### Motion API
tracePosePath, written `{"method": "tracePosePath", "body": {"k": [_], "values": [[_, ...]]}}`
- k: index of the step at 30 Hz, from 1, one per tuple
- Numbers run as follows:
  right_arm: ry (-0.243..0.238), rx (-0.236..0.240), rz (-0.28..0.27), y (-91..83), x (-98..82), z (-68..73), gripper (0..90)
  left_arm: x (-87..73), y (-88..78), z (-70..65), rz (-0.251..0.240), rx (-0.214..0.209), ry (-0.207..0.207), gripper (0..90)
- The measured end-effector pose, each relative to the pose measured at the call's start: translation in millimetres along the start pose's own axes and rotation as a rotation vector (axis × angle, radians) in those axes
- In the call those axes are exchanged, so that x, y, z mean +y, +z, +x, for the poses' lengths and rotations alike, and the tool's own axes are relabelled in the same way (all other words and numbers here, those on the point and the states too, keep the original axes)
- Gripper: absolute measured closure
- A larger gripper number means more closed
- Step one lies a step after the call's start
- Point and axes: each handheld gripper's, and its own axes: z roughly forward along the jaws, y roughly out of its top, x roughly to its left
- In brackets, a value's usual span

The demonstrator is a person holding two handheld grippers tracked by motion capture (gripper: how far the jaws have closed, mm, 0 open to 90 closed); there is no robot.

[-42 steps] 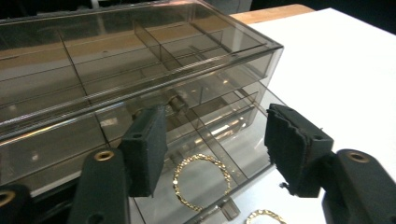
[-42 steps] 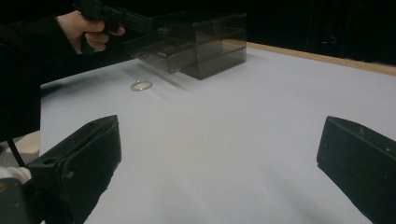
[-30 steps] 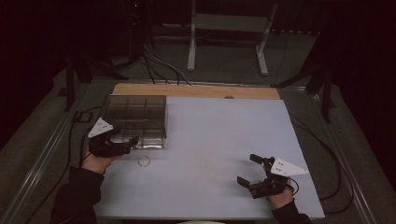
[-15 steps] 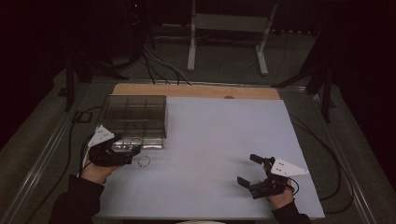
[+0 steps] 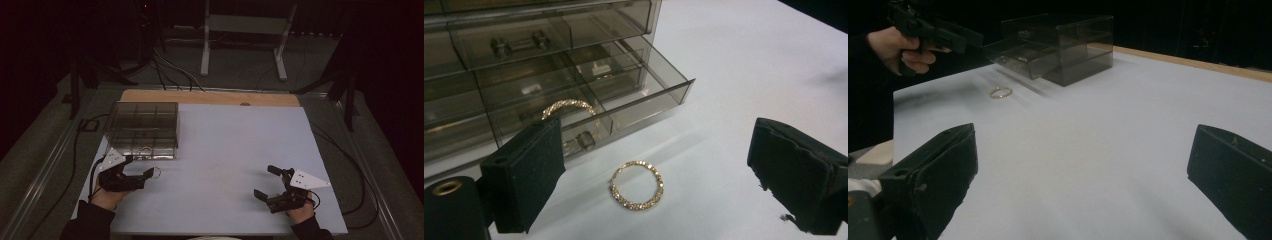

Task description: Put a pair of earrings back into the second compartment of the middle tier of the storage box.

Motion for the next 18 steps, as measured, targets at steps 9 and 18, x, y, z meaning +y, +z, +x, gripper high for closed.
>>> {"method": "tracePosePath", "body": {"k": [9, 18], "values": [[0.001, 0.001, 0.003, -0.2, -0.2, -0.1, 0.0, -14.6, 7.3, 2.6, 0.021, 0.045, -0.005, 14.4], [-0.001, 0.0, 0.004, 0.0, -0.1, 0.0, 0.0, -23.4, 19.6, 5.1, 0.07, 0.056, -0.005, 22.5]]}}
